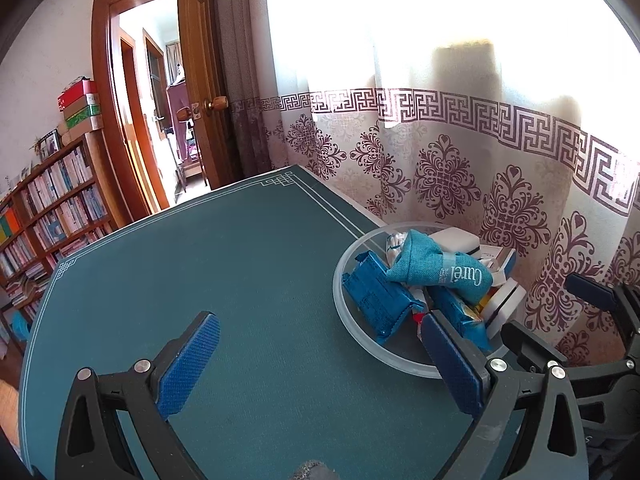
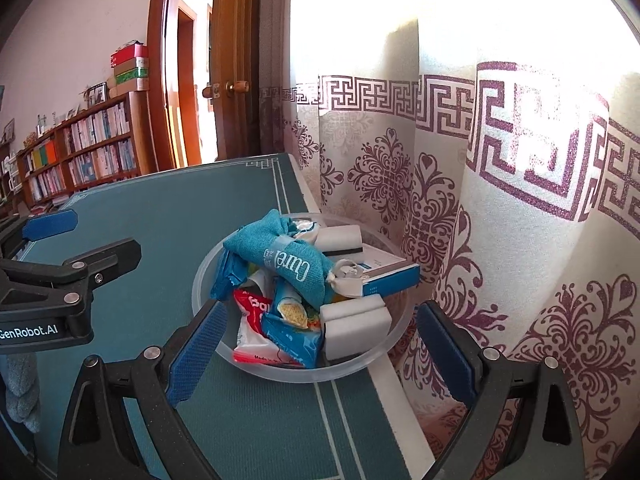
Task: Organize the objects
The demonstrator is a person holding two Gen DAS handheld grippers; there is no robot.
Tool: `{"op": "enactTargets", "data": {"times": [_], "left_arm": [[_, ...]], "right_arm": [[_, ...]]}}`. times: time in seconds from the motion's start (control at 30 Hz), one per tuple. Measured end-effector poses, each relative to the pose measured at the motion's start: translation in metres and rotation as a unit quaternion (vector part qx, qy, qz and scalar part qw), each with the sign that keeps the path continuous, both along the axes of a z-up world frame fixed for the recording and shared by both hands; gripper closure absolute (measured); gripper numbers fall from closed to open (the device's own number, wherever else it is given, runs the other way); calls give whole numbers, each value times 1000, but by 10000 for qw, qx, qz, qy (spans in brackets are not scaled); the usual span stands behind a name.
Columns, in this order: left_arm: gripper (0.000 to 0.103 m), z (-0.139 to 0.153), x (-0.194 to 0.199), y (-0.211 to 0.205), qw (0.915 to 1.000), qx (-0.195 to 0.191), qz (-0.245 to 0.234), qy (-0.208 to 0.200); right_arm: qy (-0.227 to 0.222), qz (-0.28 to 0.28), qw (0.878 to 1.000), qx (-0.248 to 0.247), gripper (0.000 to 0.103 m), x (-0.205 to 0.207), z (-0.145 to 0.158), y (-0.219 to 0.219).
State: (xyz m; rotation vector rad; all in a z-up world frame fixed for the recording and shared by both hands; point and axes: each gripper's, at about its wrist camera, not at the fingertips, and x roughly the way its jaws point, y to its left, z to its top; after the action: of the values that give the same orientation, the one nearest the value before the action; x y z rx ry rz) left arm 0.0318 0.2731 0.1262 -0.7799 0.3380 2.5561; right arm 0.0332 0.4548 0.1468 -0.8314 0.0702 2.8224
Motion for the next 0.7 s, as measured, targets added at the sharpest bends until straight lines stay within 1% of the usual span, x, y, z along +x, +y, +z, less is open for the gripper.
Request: {"op": "enactTargets", "data": {"times": [0.27, 0.43, 0.7], "left_arm": [[0, -4, 3, 4, 9999, -70, -55, -48], [0, -7, 4, 5, 9999, -71, -87, -115], [0, -12, 6, 10, 9997, -181, -98, -135]], "right_arm": [[-250, 231, 9994, 70, 6, -10, -17, -11], [-223, 148, 9996, 26, 6, -10, -18, -7], [-212, 70, 9997, 40, 6, -11, -20, -6]]}}
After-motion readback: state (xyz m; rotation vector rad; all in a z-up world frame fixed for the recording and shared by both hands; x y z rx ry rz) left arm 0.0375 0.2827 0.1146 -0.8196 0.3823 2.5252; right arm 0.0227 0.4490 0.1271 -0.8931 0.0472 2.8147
